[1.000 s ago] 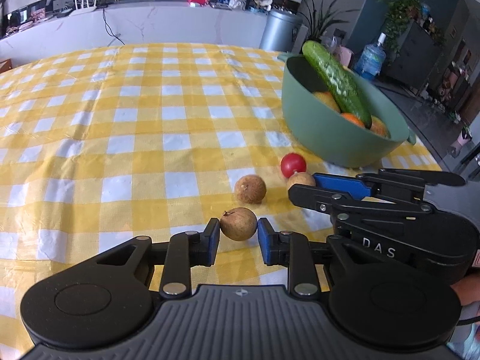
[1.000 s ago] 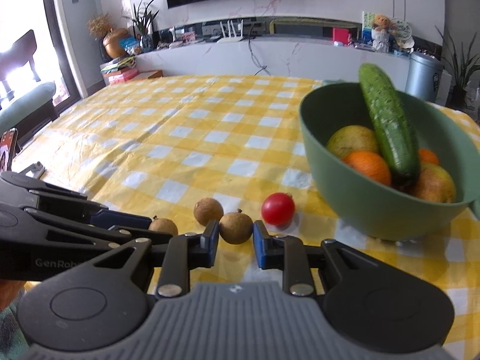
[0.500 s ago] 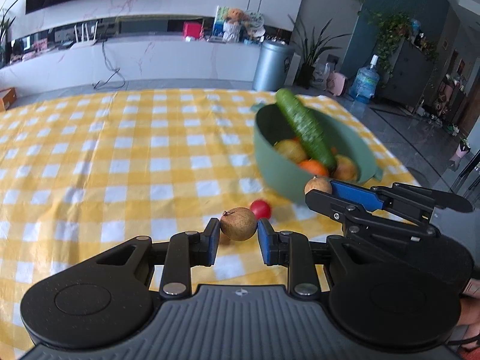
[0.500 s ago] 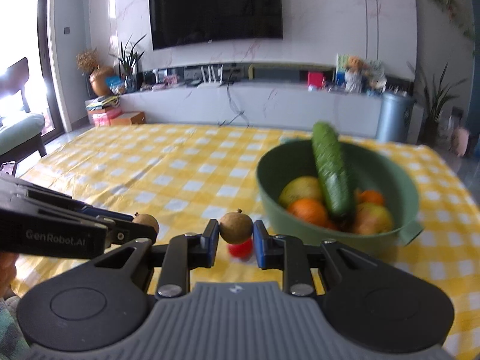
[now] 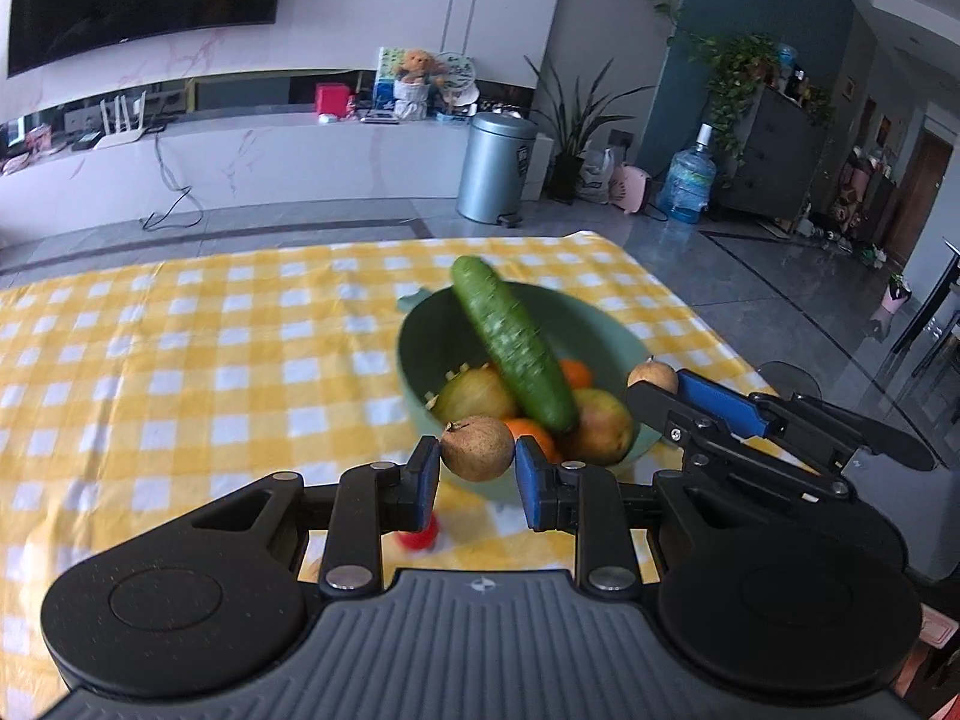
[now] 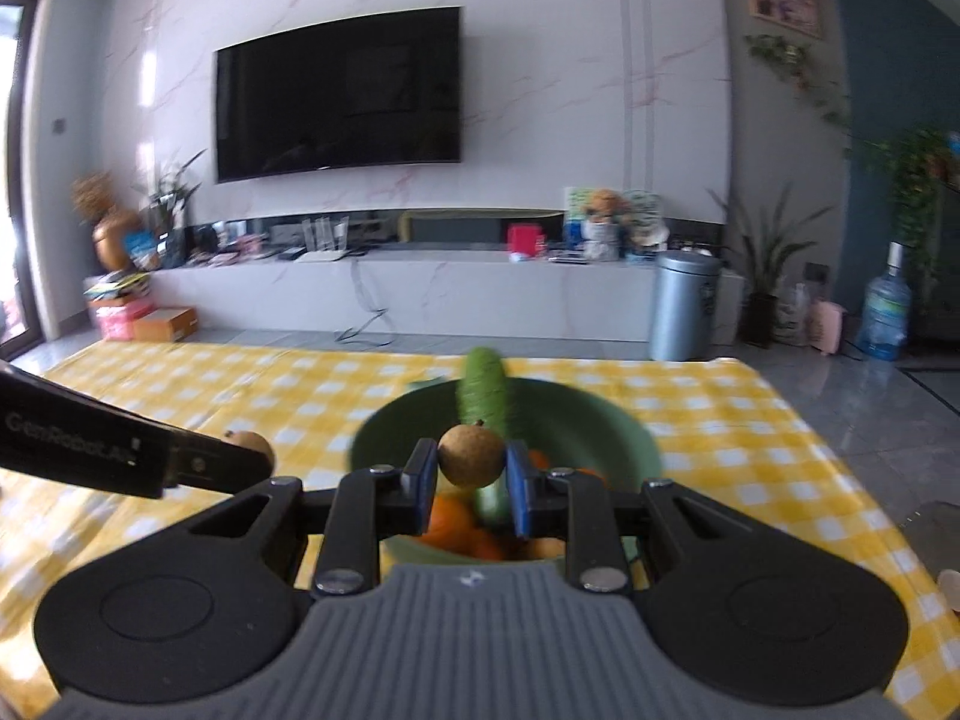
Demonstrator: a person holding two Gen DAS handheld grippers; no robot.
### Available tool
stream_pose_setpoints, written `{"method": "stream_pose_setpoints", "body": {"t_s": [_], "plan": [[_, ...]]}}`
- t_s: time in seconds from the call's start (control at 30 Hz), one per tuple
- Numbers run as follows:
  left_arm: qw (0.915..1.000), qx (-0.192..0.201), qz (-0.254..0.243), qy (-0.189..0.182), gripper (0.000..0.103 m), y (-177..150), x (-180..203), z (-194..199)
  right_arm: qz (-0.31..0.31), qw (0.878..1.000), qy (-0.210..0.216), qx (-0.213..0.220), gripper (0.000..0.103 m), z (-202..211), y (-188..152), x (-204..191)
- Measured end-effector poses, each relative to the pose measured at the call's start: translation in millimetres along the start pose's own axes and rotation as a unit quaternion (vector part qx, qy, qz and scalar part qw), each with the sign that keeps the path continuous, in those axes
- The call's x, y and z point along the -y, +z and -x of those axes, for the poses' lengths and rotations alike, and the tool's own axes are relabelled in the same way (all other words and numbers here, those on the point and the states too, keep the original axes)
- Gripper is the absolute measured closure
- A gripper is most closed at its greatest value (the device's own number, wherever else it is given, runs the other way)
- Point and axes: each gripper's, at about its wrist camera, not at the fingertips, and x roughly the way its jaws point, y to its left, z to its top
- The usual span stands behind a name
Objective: Organize fruits
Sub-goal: 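Lift both held longans and carry them over the green colander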
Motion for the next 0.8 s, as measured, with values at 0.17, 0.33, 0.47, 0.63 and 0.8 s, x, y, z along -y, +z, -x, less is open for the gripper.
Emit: {"method": "stream_pose_setpoints", "body": {"t_s": [0.17,0.33,0.47,0.63,0.8], "plan": [[0.9999,-0.004,-0.01,-0.007,0.073,9,13,-18,-0.021,1.0,-0.021,-0.002,0.082,-9,1,14],[0.9998,-0.015,-0.013,-0.001,0.073,13,18,-36,-0.025,0.999,-0.043,-0.005,0.082,-16,1,21],[0.9995,-0.023,-0.019,0.006,0.073,14,19,-48,-0.024,0.998,-0.059,-0.021,0.082,-27,0,24],[0.999,-0.034,-0.028,0.006,0.073,14,22,-61,-0.019,0.997,-0.063,-0.035,0.082,-35,-2,24],[0.9984,-0.045,-0.034,0.007,0.073,13,23,-72,-0.017,0.996,-0.068,-0.054,0.082,-45,-4,24]]}}
